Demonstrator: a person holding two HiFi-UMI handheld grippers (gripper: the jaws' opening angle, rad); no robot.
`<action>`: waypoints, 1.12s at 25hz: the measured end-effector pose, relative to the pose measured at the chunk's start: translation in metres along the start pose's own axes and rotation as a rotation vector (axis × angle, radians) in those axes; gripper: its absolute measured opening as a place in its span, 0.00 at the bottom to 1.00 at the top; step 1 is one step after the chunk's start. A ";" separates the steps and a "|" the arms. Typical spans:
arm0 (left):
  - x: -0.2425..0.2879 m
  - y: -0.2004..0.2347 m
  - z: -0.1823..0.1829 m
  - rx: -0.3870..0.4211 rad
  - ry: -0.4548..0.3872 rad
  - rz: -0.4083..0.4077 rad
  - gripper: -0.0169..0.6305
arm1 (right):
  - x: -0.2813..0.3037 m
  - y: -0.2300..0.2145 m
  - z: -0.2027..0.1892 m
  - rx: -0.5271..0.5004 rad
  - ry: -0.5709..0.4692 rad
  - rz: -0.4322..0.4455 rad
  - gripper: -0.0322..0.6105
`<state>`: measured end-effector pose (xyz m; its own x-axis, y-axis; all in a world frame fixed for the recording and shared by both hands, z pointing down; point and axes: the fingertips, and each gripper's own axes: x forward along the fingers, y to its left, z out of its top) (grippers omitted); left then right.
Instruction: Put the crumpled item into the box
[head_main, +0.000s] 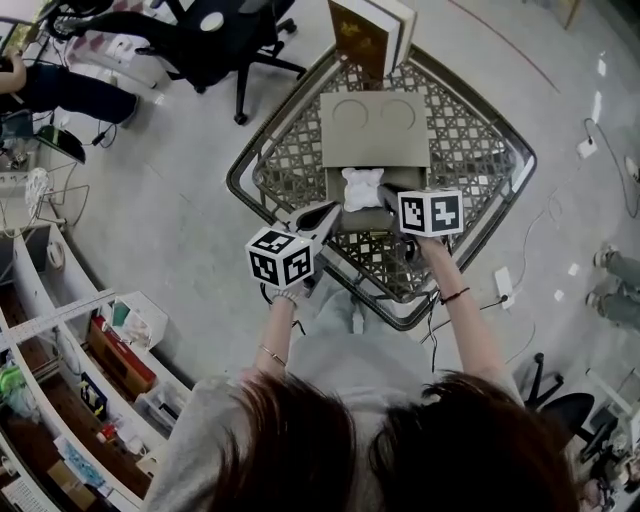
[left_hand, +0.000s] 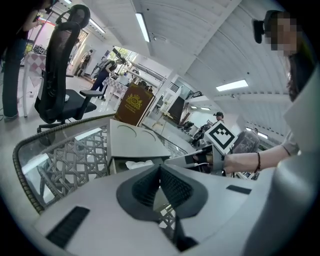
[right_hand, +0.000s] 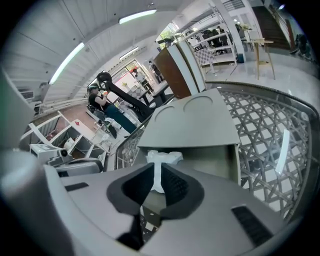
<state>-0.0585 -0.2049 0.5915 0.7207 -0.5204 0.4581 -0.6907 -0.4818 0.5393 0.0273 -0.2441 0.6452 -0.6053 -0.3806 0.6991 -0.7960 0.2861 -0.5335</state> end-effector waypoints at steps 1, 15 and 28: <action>-0.001 -0.002 0.002 0.003 -0.005 0.000 0.05 | -0.003 0.002 0.001 -0.003 -0.009 0.007 0.14; -0.037 -0.045 0.030 0.135 -0.060 -0.032 0.05 | -0.065 0.061 0.020 -0.176 -0.178 0.159 0.09; -0.084 -0.085 0.085 0.286 -0.207 -0.025 0.05 | -0.140 0.099 0.044 -0.289 -0.416 0.148 0.08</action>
<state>-0.0655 -0.1799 0.4471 0.7307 -0.6232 0.2787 -0.6826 -0.6591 0.3159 0.0337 -0.2010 0.4733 -0.7054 -0.6182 0.3468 -0.7063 0.5714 -0.4178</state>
